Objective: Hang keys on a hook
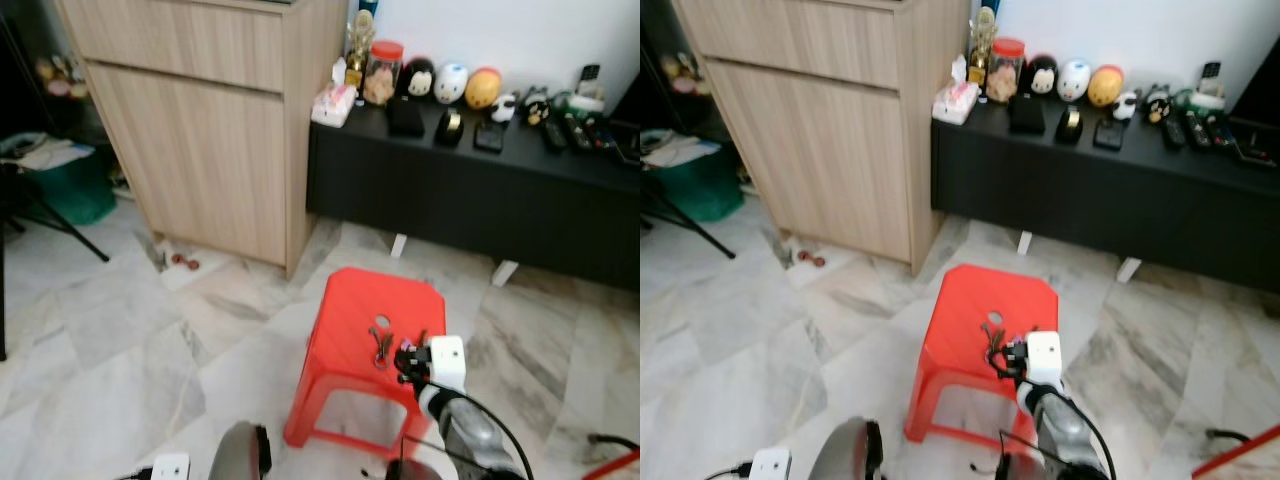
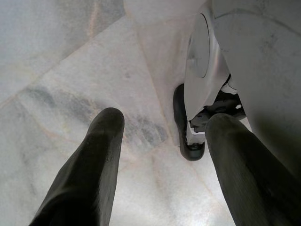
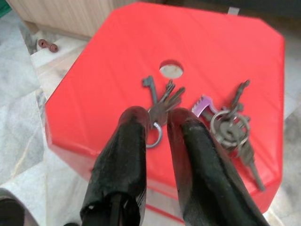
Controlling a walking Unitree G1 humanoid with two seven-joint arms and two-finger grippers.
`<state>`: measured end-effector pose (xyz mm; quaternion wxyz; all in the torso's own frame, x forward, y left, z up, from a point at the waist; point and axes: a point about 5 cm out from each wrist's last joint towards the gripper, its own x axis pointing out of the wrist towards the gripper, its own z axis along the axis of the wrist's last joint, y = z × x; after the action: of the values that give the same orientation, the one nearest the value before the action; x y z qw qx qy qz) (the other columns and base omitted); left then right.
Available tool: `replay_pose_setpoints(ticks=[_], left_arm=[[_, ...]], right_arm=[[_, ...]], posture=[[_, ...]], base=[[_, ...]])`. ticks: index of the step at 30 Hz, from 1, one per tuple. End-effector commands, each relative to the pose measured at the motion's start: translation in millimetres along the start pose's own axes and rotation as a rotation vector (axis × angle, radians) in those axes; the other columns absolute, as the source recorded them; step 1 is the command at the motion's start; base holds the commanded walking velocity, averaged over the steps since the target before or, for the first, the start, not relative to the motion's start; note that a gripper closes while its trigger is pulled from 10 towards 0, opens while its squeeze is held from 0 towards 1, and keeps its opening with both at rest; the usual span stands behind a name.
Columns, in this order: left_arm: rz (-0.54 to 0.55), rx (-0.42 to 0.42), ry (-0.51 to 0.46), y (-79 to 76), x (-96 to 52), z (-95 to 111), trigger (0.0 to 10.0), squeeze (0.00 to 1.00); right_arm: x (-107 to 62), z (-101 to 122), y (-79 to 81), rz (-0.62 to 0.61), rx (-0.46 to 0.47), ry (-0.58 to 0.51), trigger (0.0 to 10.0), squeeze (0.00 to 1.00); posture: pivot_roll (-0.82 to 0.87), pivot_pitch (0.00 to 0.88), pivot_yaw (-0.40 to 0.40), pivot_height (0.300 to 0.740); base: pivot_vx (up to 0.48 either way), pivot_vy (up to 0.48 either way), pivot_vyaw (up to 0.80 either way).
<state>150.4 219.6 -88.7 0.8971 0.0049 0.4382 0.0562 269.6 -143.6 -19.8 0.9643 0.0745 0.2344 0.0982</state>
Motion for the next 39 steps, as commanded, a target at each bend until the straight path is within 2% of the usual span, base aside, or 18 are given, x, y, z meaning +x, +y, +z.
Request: replay_pose_setpoints(ticks=[1, 10, 18, 23, 39], left_arm=[[-0.079, 0.0, 0.034, -20.8, -0.2, -7.9, 10.0, 0.0], [-0.079, -0.001, 0.038, -20.8, -0.5, -8.9, 10.0, 0.0], [-0.078, 0.003, 0.036, -20.6, -0.2, -8.1, 10.0, 0.0], [-0.078, 0.005, 0.034, -21.1, 0.0, -7.3, 10.0, 0.0], [-0.079, 0.005, 0.024, -20.5, 0.5, -5.1, 10.0, 0.0]], right_arm=[[-2.2, -3.3, -7.5, -0.036, 0.003, 0.028, 10.0, 0.0], [-3.2, -6.7, -8.6, -0.048, 0.016, 0.044, 10.0, 0.0], [-5.1, -7.0, -18.7, -0.127, 0.066, 0.049, 10.0, 0.0], [-4.8, -6.3, -19.3, -0.128, 0.068, 0.049, 10.0, 0.0], [-5.1, -5.8, -21.9, -0.148, 0.077, 0.05, 10.0, 0.0]], posture=[[0.02, 0.059, -0.114, 0.619], [0.02, 0.053, -0.111, 0.619], [0.03, 0.04, -0.108, 0.619], [0.02, 0.043, -0.11, 0.619], [0.03, 0.049, -0.107, 0.619]], base=[[0.0, 0.0, 0.0], [0.0, 0.0, 0.0], [0.0, 0.0, 0.0], [0.0, 0.0, 0.0], [0.293, 0.0, 0.0]])
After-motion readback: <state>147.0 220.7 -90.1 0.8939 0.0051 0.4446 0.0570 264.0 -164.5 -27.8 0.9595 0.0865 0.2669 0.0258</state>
